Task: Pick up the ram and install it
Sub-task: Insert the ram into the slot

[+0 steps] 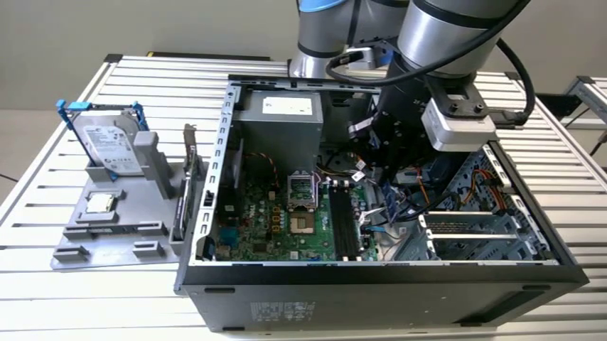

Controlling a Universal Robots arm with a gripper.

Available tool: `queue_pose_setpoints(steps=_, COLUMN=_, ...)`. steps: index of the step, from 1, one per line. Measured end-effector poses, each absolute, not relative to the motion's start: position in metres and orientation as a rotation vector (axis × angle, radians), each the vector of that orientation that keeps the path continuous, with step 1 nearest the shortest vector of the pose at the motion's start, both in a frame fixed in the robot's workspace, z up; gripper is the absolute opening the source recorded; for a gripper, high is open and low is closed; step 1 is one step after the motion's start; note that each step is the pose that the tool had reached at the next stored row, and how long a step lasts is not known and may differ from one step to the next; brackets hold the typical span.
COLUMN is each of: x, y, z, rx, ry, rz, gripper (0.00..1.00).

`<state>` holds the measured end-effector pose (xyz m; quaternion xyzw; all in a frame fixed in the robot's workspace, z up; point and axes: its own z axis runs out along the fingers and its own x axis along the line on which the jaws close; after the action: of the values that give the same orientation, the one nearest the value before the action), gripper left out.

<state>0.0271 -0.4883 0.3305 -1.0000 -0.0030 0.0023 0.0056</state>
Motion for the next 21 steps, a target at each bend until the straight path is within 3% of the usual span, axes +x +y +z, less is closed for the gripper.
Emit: queue_pose_setpoints(steps=21, x=0.0271, y=-0.4869, z=0.3231, rx=-3.130, ry=-0.009, rz=0.007, gripper=0.00)
